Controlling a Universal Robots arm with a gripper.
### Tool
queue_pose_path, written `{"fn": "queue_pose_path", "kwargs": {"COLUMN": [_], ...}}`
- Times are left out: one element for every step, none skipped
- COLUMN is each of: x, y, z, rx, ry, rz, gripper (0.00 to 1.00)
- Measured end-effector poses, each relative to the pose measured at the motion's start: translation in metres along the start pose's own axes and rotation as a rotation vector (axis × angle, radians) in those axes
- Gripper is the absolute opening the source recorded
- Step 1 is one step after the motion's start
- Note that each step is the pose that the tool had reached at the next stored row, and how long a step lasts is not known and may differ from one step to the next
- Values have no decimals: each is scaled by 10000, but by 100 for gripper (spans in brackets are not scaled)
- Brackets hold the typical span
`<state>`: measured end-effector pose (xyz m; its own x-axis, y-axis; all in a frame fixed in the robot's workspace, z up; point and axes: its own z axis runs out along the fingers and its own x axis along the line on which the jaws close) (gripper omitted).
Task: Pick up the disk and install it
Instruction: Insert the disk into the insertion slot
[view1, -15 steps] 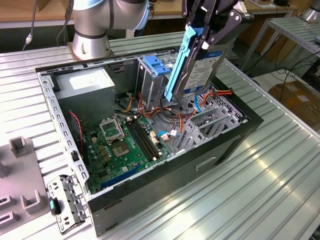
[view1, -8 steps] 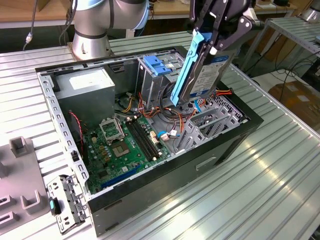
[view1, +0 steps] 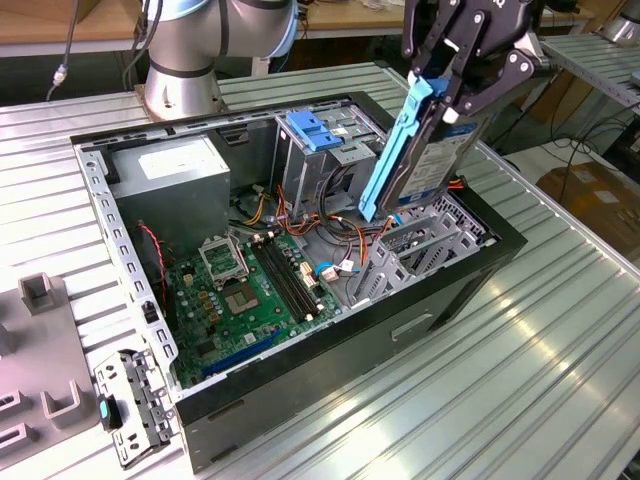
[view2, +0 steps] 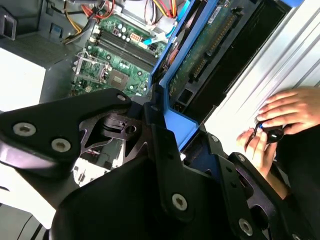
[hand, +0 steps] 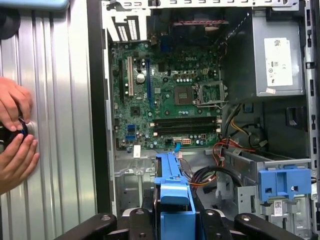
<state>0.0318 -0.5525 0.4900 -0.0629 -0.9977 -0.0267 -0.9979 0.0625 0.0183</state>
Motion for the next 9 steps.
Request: {"fn": "queue_pose_path", "kwargs": {"x": [-3,-4,-4,-4,-3,-3,2,9,19], "y": [-40,-59,-66,-69,-72,-74,-75,-76,-78], "z": [4,8,11,14,18,23,36,43,51], "rx": [10,47,106,178,261,297,317,316,317], "ry": [0,-1,-2,-3,-4,-5,-4,-3,-1], "rz": [-4,-7,-12,-21,-32,-36,-40,-41,-42], "gripper": [37,37,37,37,37,37,37,37,37]}}
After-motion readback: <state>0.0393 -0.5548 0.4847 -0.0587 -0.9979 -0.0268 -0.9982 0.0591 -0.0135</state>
